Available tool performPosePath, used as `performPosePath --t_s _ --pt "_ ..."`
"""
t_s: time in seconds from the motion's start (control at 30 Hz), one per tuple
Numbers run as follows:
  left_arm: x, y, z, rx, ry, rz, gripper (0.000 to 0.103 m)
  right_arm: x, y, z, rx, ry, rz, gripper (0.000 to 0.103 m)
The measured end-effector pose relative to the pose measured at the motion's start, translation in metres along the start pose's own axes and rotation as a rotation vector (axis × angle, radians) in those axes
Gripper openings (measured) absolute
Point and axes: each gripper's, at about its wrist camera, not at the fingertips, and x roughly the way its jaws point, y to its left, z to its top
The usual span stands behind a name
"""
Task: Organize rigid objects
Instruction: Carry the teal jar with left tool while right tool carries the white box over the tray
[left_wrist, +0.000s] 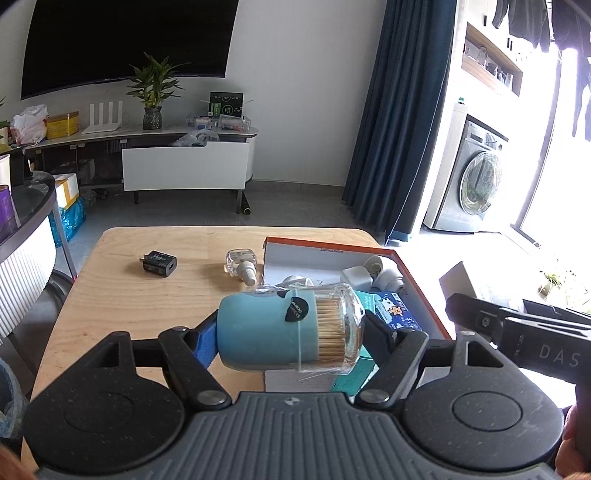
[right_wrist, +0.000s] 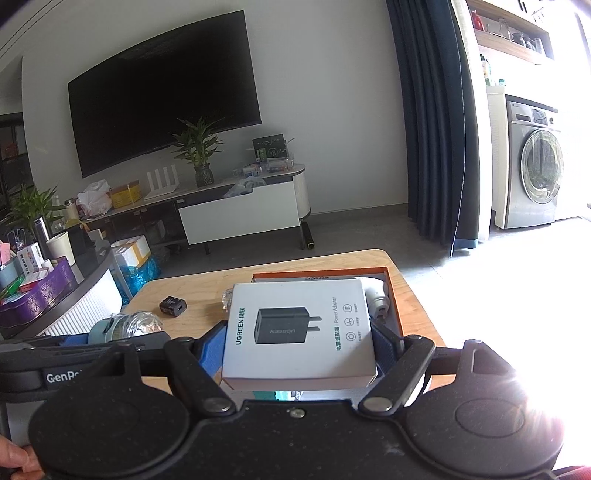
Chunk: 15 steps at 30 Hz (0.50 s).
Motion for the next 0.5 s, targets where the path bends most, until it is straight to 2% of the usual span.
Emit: performPosePath --t_s 0.5 --pt "0.005 -0.012 0.001 0.021 0.008 -0.025 0.077 0.000 -0.011 -0.001 0.021 0.005 -0.020 0.092"
